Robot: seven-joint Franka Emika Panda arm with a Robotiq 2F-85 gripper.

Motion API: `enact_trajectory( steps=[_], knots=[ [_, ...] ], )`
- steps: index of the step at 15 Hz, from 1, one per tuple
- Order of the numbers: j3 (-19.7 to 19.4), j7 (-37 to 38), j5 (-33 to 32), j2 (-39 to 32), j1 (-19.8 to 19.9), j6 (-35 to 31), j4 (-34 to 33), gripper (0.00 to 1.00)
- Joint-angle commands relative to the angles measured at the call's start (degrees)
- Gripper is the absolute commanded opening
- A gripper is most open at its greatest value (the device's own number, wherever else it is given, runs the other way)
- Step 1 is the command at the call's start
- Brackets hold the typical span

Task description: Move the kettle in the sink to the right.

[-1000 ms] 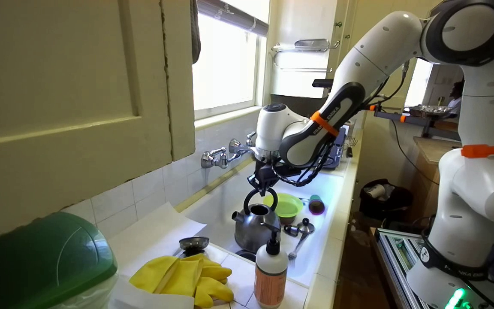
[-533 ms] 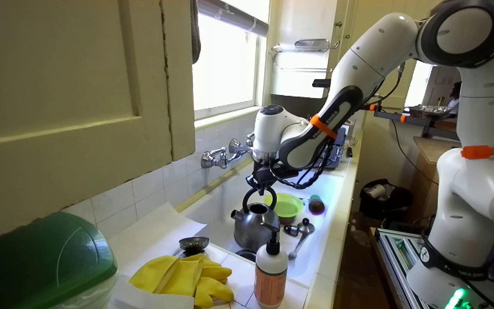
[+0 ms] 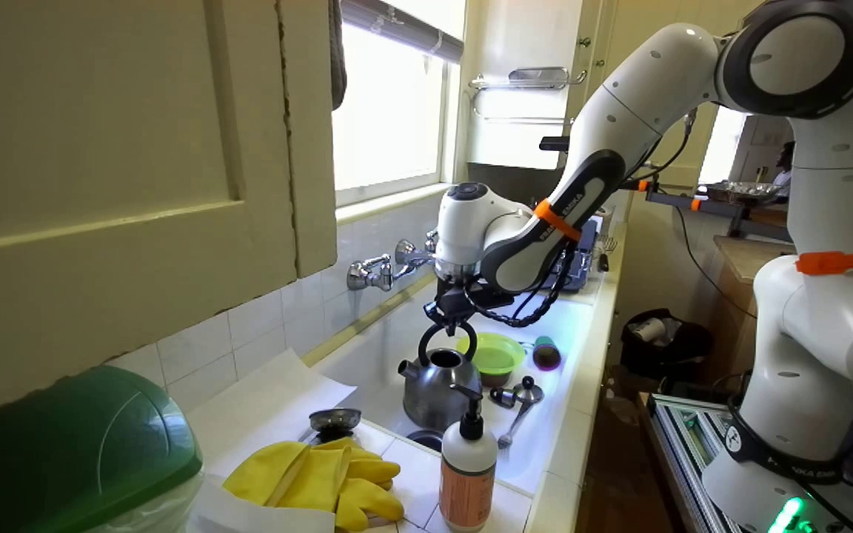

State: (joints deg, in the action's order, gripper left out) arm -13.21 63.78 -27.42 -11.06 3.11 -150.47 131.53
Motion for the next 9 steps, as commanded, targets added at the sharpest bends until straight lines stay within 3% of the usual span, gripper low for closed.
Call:
enact_trajectory(
  steps=[1,9],
  knots=[
    [0.9,-2.6,2.4,-0.2,-0.4,-0.6,0.0,0.00],
    [2.8,-6.0,3.1,1.2,-1.8,1.2,0.1,0.00]
  ],
)
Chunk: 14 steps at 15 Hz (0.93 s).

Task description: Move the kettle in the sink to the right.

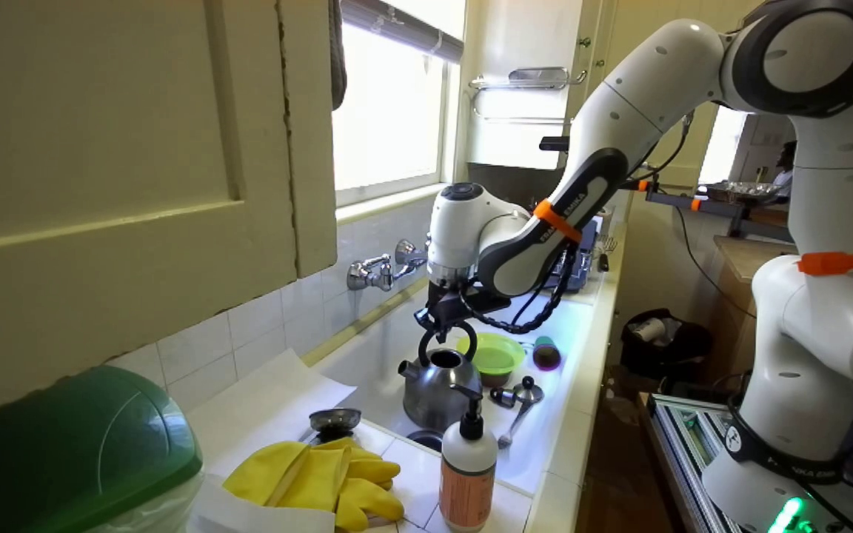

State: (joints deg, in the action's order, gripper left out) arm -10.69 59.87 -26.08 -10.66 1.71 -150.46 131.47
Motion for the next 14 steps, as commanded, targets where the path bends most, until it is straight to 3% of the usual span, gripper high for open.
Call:
enact_trajectory(
  steps=[1,4,8,9,10,14],
  knots=[
    [0.4,-3.0,2.2,1.0,-0.4,1.3,0.2,0.00],
    [2.3,-8.9,7.7,4.5,-0.1,4.9,1.2,0.00],
    [4.4,-16.9,12.0,12.4,-0.1,15.9,0.6,0.00],
    [4.8,-17.6,11.5,14.6,0.1,18.3,0.1,0.26],
    [5.3,-19.0,11.2,16.5,0.4,20.9,-0.6,0.27],
    [5.8,-33.3,13.4,24.1,1.2,29.9,-3.1,0.56]
  ],
)
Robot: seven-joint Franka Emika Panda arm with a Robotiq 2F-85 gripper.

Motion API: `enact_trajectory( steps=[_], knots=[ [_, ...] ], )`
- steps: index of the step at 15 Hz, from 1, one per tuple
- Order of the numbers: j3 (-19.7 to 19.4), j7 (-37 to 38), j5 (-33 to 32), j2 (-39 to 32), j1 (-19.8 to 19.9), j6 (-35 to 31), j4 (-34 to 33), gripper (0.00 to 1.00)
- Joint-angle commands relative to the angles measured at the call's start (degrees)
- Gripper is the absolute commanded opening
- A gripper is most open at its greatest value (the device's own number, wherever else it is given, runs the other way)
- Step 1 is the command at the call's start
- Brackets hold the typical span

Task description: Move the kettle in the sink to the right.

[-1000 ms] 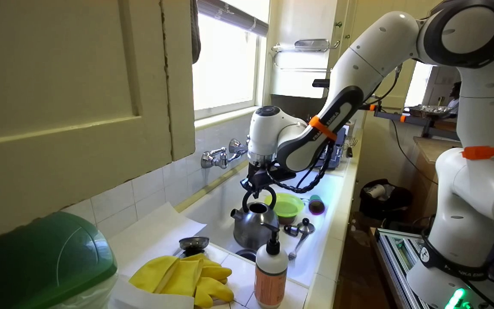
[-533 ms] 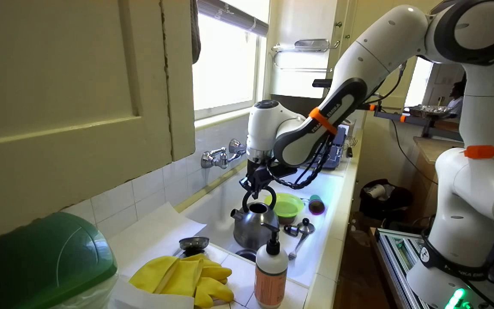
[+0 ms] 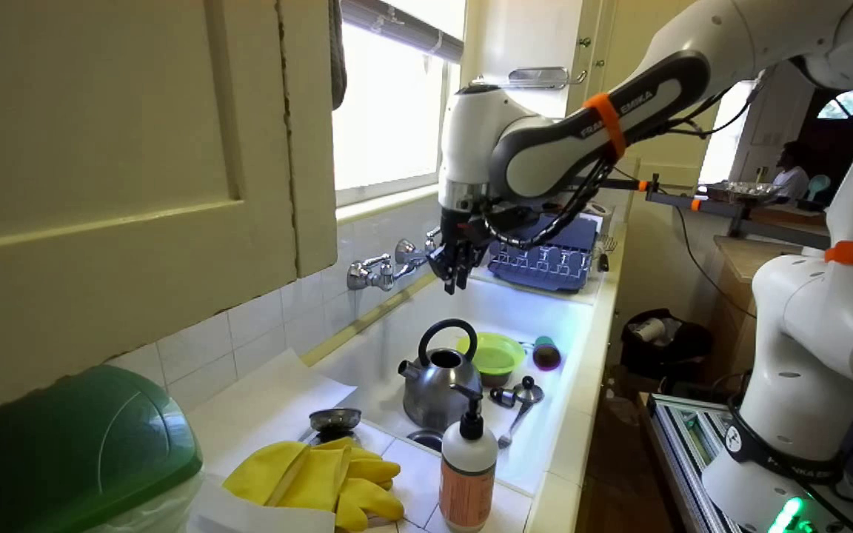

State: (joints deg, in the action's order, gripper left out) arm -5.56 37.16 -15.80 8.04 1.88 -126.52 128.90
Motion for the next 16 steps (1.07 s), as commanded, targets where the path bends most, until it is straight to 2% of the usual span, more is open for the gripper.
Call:
enact_trajectory(
  steps=[1,6,9,10,16],
  knots=[
    [0.4,-15.1,2.9,6.6,1.2,8.0,-1.2,0.62],
    [-0.3,-33.7,1.5,10.6,2.1,14.6,-3.7,1.00],
    [-1.2,-44.4,1.6,10.1,2.1,15.7,-5.3,1.00],
    [-0.1,-38.5,1.4,10.3,2.8,13.5,-4.3,1.00],
    [0.1,-39.1,1.4,10.2,3.0,13.6,-4.5,1.00]
  ],
)
